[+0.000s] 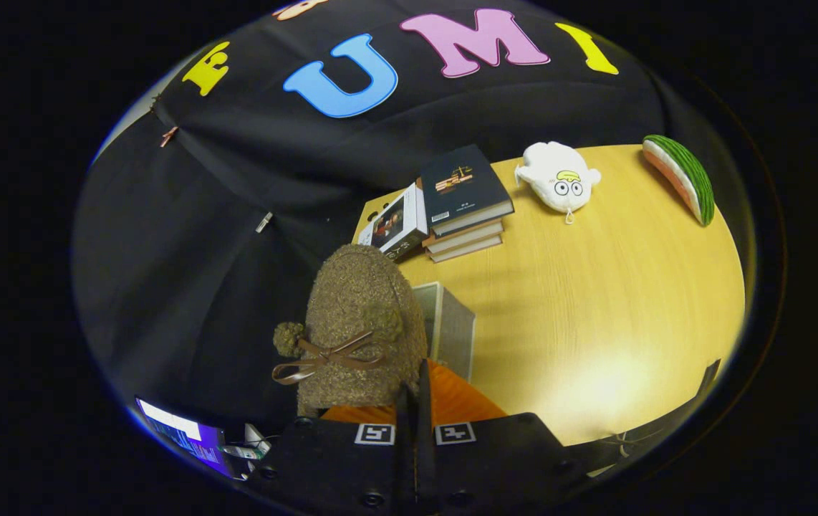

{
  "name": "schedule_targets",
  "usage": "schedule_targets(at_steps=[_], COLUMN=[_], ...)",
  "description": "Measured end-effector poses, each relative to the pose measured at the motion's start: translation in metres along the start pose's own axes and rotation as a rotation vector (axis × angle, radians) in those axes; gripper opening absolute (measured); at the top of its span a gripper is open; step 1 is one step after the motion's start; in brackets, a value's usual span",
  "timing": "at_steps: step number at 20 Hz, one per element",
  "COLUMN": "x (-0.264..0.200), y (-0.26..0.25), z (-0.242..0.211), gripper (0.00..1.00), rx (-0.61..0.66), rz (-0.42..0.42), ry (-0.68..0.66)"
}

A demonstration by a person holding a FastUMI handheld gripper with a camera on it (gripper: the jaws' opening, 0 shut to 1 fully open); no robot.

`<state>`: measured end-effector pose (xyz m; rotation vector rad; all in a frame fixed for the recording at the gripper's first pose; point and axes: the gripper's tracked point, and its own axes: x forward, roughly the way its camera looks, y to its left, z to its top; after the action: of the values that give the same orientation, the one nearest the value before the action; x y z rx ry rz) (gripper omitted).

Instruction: Open the storage box then place both shoes into the box .Put the left shoe in first, then the right shoe, with the right side of both shoes facing outward in a uniform manner.

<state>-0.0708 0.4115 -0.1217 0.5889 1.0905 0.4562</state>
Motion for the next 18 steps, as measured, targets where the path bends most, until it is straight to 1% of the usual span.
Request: schedule_targets(at_steps=[3,6,9,11,14,18], x=[0.029,0.052,0.072,0.081,0.092,0.102], y=[0.011,0.017,0.010,0.007,-0.004,-0.021], z=[-0.021,-0.032,-0.039,-0.041,-0.042,-0.042], gripper=[0.06,0.06,0.06,0.06,0.06,0.06], rx=[0.015,0.040,0.043,0.052,0.059,0.037], rz=[-0.057,-0.088,-0.143,-0.161,-0.198,-0.255], ry=[0.056,0.077,0.097,0.106,0.101,0.104])
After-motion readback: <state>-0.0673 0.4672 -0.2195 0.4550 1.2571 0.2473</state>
